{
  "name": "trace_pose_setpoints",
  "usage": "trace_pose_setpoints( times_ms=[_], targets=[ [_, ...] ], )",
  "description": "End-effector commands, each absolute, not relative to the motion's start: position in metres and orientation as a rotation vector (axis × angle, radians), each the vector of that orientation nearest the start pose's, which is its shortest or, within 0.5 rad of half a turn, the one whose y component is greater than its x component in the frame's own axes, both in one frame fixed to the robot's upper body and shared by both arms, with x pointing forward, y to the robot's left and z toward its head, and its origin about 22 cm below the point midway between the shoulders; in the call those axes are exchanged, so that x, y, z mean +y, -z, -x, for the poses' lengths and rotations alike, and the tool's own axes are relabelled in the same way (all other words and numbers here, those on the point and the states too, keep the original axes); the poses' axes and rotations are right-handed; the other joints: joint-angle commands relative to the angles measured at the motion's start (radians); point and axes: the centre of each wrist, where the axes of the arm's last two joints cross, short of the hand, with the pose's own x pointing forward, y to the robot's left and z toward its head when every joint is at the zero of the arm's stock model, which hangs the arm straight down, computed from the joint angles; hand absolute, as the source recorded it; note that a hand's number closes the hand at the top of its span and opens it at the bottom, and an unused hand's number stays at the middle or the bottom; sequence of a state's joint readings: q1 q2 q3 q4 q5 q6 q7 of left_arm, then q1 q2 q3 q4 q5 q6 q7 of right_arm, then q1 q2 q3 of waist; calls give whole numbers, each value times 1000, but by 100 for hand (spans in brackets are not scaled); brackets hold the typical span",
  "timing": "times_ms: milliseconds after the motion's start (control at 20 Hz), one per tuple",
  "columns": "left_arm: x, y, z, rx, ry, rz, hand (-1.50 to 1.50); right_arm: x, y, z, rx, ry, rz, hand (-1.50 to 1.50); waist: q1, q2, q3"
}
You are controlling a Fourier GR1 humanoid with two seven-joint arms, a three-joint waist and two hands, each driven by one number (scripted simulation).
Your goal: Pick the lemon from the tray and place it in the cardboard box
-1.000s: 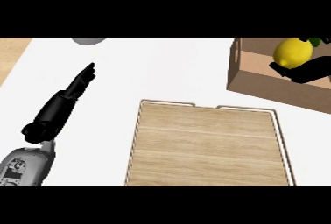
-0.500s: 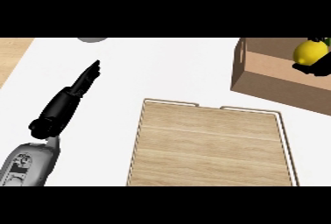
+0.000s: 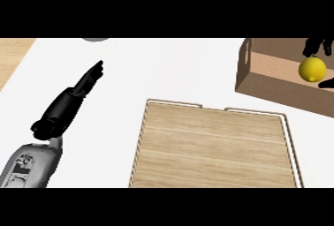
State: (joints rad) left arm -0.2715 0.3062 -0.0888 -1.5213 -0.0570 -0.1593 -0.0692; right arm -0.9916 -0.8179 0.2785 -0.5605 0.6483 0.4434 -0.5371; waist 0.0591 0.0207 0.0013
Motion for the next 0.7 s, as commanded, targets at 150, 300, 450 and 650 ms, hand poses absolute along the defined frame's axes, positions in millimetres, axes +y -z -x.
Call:
trace_pose_setpoints(
  times_ms=[150,300,450,650],
  targets=[
    [252,-72,-297,-1781,570,-49,0,-409,-210,-422,-1503,-1410,383,-150,3,0,1],
    [249,-70,-297,-1774,564,-55,0,-408,-193,-424,-1762,-1109,206,-150,-8,1,5],
    [262,-67,-299,-1771,537,-83,0,-411,-189,-427,-1855,-752,-19,-150,-18,-3,3],
    [247,-77,-304,-1784,570,-51,0,-428,-197,-423,-1785,-480,-109,-150,-6,3,3]
  ],
)
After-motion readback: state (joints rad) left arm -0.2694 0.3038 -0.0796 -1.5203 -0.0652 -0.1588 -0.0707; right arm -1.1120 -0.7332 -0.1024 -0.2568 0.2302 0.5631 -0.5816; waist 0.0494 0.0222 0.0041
